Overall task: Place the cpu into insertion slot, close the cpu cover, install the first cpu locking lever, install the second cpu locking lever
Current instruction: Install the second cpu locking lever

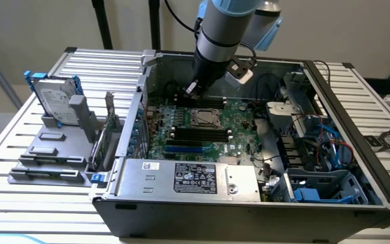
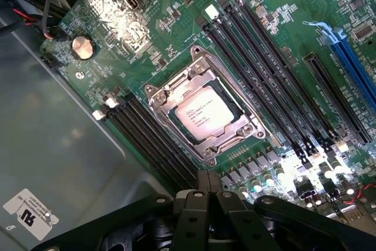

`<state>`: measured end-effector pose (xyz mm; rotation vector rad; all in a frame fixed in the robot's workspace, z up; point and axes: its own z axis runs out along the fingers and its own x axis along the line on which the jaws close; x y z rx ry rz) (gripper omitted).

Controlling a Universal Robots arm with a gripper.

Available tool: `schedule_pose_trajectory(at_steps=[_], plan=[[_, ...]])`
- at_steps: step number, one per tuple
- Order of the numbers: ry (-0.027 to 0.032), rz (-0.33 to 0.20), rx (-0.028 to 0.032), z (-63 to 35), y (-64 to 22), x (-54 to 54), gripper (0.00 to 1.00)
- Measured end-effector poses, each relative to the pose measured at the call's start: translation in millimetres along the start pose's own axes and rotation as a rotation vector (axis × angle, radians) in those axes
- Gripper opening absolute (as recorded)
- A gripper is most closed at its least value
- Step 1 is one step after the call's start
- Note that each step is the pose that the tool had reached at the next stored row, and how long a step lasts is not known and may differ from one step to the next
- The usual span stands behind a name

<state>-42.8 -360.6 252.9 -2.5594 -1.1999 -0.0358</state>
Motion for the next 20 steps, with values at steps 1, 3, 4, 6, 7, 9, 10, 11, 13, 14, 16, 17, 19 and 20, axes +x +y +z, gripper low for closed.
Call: schedule_pose_trajectory(at_steps=[1, 3, 4, 6, 7, 9, 10, 11, 13, 14, 16, 17, 19, 20], plan=[[0.0000, 0.000, 0.0000, -0.2, 0.0, -0.1, 0.11], [-0.0006, 0.001, 0.0009, -3.8, 2.2, -3.1, 0.11], [-0.0008, 0.002, 0.0012, -6.6, 4.1, -5.7, 0.11], [-0.0019, 0.002, 0.0026, -11.9, 8.5, -11.7, 0.11], [-0.0025, 0.003, 0.0033, -14.5, 11.0, -15.1, 0.11], [-0.0040, 0.003, 0.0053, -18.0, 16.2, -21.6, 0.11], [-0.0049, 0.004, 0.0063, -19.3, 18.8, -25.0, 0.11], [-0.0055, 0.004, 0.0071, -20.6, 21.5, -28.3, 0.11], [-0.0085, 0.005, 0.0062, -22.3, 26.2, -34.1, 0.11], [-0.0096, 0.005, 0.0055, -22.1, 28.1, -36.2, 0.11], [-0.0093, 0.005, 0.0054, -19.3, 30.3, -39.0, 0.11], [-0.0095, 0.005, 0.0053, -17.7, 30.5, -39.9, 0.11], [-0.0096, 0.005, 0.0053, -14.2, 30.1, -41.8, 0.11], [-0.0096, 0.005, 0.0053, -12.3, 29.1, -43.3, 0.11]])
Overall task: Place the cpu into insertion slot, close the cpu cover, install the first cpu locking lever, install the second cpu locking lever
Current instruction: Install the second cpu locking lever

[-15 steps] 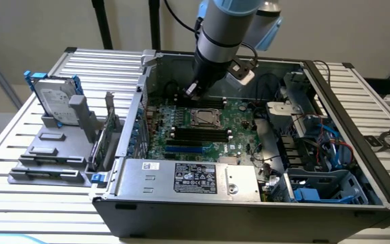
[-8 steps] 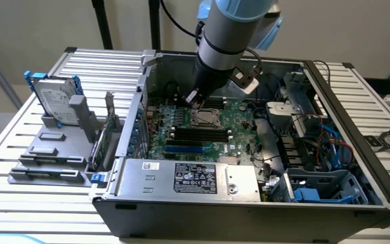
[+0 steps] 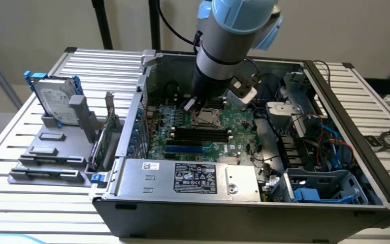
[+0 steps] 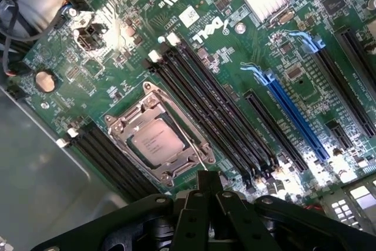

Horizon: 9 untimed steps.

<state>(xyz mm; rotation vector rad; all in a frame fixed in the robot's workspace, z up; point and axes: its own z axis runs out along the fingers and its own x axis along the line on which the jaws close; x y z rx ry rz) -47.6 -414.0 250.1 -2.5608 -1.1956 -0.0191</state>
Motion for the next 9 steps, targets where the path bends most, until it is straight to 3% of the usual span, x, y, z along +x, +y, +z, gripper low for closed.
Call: schedule_pose_trajectory(at_steps=[9], plan=[[0.0006, 0.000, -0.0009, 17.4, -4.6, -7.7, 0.11]])
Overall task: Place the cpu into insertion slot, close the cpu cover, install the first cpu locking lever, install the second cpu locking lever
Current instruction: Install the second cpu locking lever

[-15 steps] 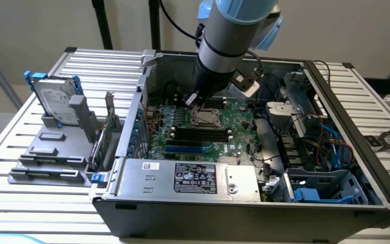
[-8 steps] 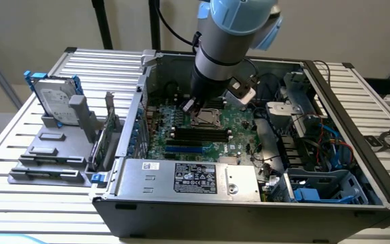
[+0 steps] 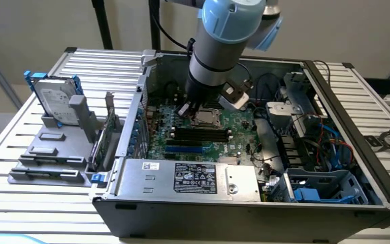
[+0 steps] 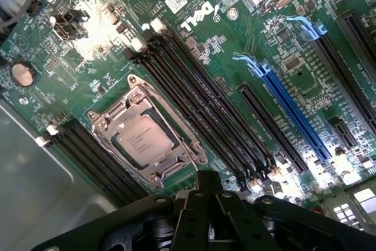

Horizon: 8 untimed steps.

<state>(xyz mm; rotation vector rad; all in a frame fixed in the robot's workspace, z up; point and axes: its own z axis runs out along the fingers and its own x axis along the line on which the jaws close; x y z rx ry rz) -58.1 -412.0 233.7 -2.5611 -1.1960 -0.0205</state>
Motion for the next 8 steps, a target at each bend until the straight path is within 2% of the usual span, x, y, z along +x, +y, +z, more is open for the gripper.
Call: schedule_pose_trajectory(at_steps=[3, 8], plan=[[0.0010, 0.000, -0.0014, 5.8, -0.5, -1.0, 0.11], [0.0060, -0.003, -0.0075, 15.3, -1.4, -3.0, 0.11]])
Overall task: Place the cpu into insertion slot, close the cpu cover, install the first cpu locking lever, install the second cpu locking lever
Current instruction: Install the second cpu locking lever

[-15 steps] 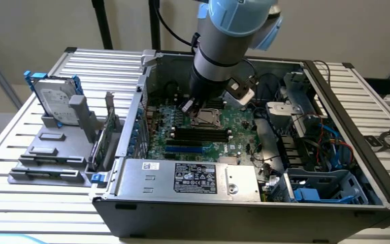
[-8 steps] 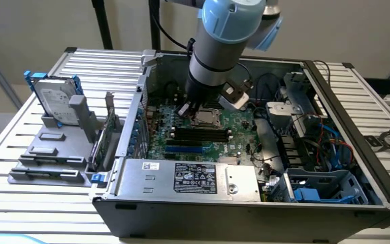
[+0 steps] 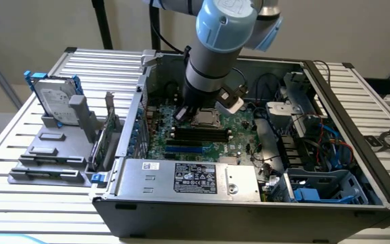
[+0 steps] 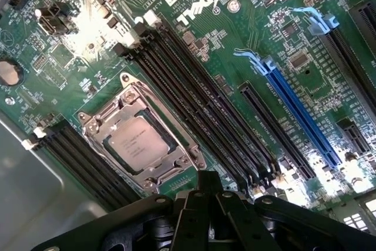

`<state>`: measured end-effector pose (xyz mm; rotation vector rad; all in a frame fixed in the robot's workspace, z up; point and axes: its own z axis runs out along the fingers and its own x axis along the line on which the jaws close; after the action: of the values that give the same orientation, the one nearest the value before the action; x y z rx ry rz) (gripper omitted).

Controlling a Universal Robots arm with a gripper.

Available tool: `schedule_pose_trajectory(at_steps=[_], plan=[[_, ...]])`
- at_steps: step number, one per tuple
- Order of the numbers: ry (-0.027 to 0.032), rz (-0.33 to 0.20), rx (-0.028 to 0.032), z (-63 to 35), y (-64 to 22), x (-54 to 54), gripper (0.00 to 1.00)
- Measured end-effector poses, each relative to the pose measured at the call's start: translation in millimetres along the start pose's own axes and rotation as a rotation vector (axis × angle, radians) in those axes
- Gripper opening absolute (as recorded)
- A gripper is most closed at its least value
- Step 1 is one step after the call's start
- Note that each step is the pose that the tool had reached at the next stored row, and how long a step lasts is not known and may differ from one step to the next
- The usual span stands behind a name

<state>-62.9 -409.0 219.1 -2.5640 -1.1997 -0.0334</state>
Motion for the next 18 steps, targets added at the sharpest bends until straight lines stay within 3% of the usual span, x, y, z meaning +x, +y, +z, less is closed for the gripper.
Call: schedule_pose_trajectory(at_steps=[12, 18], plan=[[0.0198, -0.010, -0.0246, 21.1, -1.3, -5.5, 0.11], [0.0232, -0.011, -0.0285, 23.6, -3.3, -5.4, 0.11]])
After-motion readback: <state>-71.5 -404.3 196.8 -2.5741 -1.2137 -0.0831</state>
